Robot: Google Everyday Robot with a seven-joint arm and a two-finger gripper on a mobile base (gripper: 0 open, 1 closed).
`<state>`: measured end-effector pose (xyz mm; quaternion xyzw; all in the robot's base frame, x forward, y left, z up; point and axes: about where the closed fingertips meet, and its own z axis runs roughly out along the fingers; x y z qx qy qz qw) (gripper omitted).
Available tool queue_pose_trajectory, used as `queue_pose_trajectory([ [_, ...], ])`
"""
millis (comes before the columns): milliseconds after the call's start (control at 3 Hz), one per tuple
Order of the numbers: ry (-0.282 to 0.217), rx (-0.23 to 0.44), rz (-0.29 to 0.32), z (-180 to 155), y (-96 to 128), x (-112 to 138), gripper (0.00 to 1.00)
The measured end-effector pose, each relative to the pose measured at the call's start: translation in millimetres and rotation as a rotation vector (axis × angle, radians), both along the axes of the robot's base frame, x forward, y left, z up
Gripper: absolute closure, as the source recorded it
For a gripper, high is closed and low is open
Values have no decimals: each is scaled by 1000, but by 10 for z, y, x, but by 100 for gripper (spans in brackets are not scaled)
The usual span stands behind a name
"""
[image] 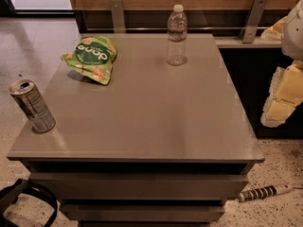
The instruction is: Move water bottle near redbull can
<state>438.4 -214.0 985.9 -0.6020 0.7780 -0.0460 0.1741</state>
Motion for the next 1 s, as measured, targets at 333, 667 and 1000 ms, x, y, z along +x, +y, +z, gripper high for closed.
queue_pose_trajectory([
  [333,0,0,0,1,0,1,0],
  [667,-60,100,-46,15,-162,247,0],
  [1000,-172,257,-80,57,-368,644,0],
])
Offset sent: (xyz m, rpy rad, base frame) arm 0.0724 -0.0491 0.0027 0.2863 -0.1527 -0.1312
